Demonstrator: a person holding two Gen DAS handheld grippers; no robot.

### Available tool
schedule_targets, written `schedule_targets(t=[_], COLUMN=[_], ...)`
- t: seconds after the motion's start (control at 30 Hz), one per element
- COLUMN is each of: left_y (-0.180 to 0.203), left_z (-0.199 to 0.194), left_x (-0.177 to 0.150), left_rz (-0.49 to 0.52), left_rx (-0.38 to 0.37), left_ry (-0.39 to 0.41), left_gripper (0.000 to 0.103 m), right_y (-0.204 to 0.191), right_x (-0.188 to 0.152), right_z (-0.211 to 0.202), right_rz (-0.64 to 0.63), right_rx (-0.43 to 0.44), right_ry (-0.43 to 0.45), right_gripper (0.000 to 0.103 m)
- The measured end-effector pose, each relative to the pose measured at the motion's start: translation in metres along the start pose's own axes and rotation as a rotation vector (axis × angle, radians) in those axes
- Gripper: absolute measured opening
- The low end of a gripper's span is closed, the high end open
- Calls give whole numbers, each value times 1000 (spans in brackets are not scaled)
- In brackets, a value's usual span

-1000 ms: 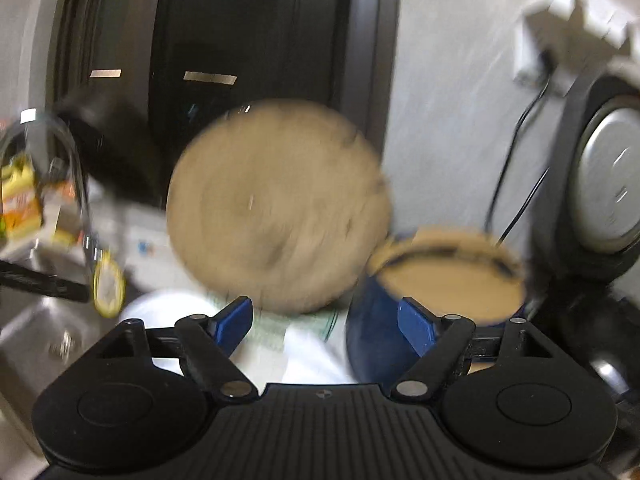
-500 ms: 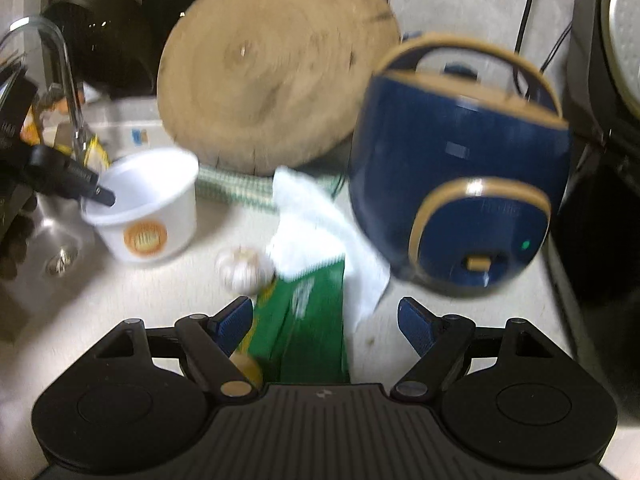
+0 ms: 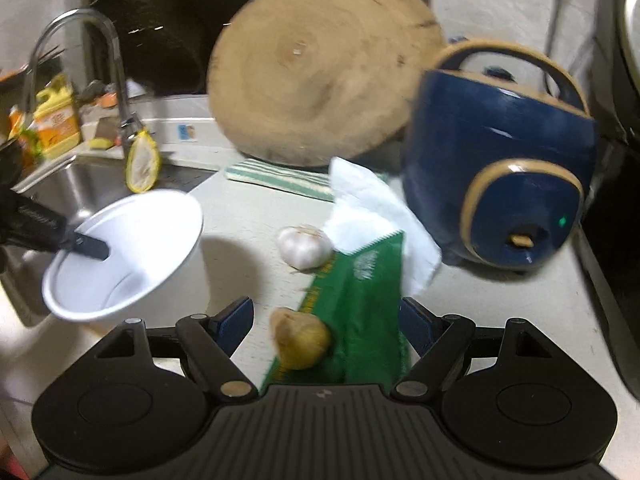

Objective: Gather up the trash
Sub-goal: 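Grasp the white bowl rim with the left gripper while the right gripper grasps the garlic bulb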

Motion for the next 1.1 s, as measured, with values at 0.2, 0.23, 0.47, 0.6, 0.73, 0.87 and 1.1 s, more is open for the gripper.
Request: schedule_targets(t=[0.2, 0.23, 0.47, 0.6, 0.73, 0.87, 1.1], left_y=[-8, -7, -5, -3, 1, 5, 9], left_z=[-16, -17, -21, -19, -18, -13, -9], left_x=[-15, -16, -26, -30, -33, -36, -36], left_rz=[-5, -4, -21, -27, -6, 9, 15], left_rx=[18, 17, -28, -36, -52, -50, -70], left_ry=[-22, -21, -13, -23, -28, -46, -72], left_gripper=[14, 15, 16, 19, 20, 20, 15], right_y=[-14, -15, -13, -12, -13, -12, -8], right_x=[4, 7, 35, 38, 33, 36, 40], right_z=[28, 33, 97, 130, 143, 138, 79], right_rz=[-22, -32, -9, -15, -14, -12, 66], right_rx=[54, 56, 53, 17, 14, 35, 92], right_ry=[-38, -36, -88, -121, -159, -169, -89], right_gripper=[69, 69, 69, 69, 66, 53, 53])
Point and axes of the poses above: each gripper's, at about its wrist camera, not at the fingertips, and z roughly the way its jaws point, y to its right, x to its top, the point moved 2 cm from there along z, roughly the way its jaws point, and after that the axes turned 9 degrees about y, right-handed, at the moved point
